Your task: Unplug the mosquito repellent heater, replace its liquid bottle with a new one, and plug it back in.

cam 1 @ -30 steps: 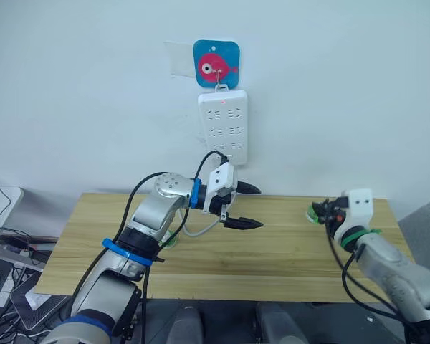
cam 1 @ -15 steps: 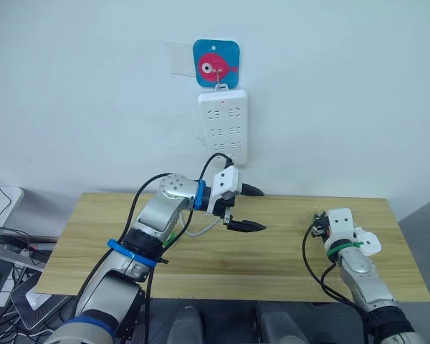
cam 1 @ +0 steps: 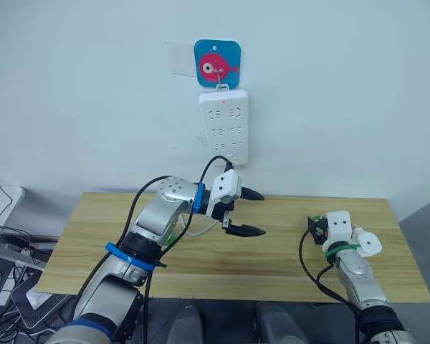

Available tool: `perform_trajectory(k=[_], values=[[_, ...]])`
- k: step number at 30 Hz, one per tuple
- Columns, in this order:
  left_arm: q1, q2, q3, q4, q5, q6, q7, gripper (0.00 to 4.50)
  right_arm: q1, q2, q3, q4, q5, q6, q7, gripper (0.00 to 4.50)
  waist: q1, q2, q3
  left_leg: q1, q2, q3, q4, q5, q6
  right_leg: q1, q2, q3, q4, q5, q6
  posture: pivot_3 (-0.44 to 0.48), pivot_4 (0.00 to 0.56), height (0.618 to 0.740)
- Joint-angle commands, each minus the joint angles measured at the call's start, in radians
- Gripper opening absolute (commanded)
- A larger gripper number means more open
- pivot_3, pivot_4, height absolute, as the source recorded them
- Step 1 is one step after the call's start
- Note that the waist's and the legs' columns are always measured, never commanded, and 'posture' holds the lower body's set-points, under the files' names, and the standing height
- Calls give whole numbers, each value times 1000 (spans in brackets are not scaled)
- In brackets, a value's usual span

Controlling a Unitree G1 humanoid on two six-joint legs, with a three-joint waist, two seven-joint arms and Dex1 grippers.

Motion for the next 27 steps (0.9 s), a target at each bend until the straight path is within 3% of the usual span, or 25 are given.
perform_trajectory(k=[1,9,15,20,27], values=[[-17,-1,25,-6,-7,-18,12,4500,47,-6,-45,-112,22,35,26,4326,1,0,0,0,0,0,0,0,0,0,0,0,0,0,0,12,162,740],[0,14,136,-39,-102,34,40,4500,242,-36,-72,-478,57,191,104,4455,1,0,0,0,0,0,0,0,0,0,0,0,1,0,0,25,153,740],[138,59,337,-193,-195,118,220,4500,354,-125,-66,-840,151,385,223,4455,-2,1,0,0,0,-1,0,0,0,0,0,0,1,0,0,33,155,740],[319,97,490,-319,-196,138,395,4500,200,-185,-8,-971,281,541,351,4455,-3,-1,2,1,1,-2,2,0,0,2,-1,-1,1,0,1,76,162,740],[640,57,619,-422,-199,58,527,4500,-79,-239,135,-917,332,620,571,4455,29,-10,14,1,0,-3,2,0,0,3,-3,-3,0,1,2,132,186,740]])
